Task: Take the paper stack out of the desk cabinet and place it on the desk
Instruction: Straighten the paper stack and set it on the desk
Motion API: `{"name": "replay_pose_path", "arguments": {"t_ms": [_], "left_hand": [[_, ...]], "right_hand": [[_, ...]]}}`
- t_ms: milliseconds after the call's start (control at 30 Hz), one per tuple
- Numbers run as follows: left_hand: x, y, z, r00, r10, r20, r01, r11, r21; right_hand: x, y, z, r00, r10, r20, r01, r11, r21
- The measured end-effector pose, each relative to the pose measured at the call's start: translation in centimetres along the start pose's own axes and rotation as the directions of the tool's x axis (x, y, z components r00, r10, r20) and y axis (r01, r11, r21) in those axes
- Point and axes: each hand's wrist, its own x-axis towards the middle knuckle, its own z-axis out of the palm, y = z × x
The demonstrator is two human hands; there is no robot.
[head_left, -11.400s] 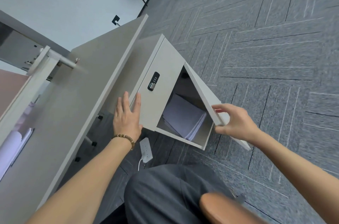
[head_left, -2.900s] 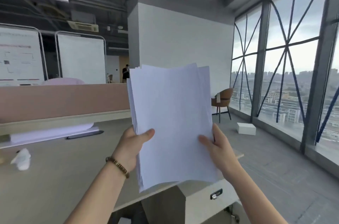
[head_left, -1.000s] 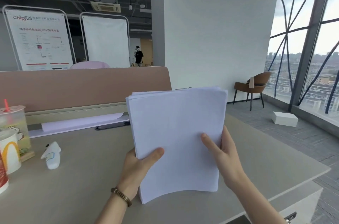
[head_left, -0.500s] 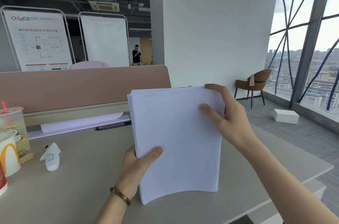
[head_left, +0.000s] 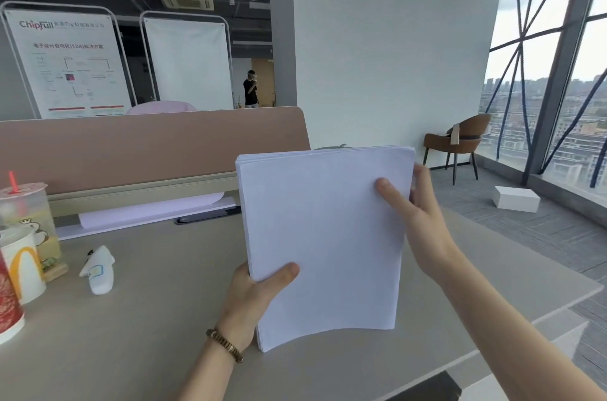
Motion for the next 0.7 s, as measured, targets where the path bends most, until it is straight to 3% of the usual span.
{"name": "replay_pose_path", "arguments": {"t_ms": [100, 233, 367, 500, 700], "left_hand": [[-0.1, -0.3, 0.0, 1.000, -0.006, -0.005, 0.006, 0.999, 0.042], [0.4, 0.2, 0.7, 0.998, 0.017, -0.059, -0.013, 0.997, 0.075], [0.6, -0.2, 0.6, 0.996, -0.023, -0.083, 0.026, 0.999, 0.041], [-0.3, -2.3, 0.2, 0.991, -0.136, -0.020, 0.137, 0.987, 0.086], [0.4, -2.7, 0.2, 0.981, -0.177, -0.072, 0.186, 0.972, 0.144]], "right_hand": [[-2.1, 3.4, 0.4, 0.989, 0.140, 0.044, -0.142, 0.988, 0.063], [-2.7, 4.6, 1.7, 0.994, 0.066, -0.086, -0.058, 0.995, 0.085], [-2.1, 5.0, 1.9, 0.996, 0.006, -0.084, -0.001, 0.998, 0.057], [-3.8, 9.2, 1.6, 0.985, 0.107, -0.135, -0.107, 0.994, 0.007], [-4.4, 11.8, 1.3, 0.967, 0.206, -0.150, -0.216, 0.975, -0.049]]}}
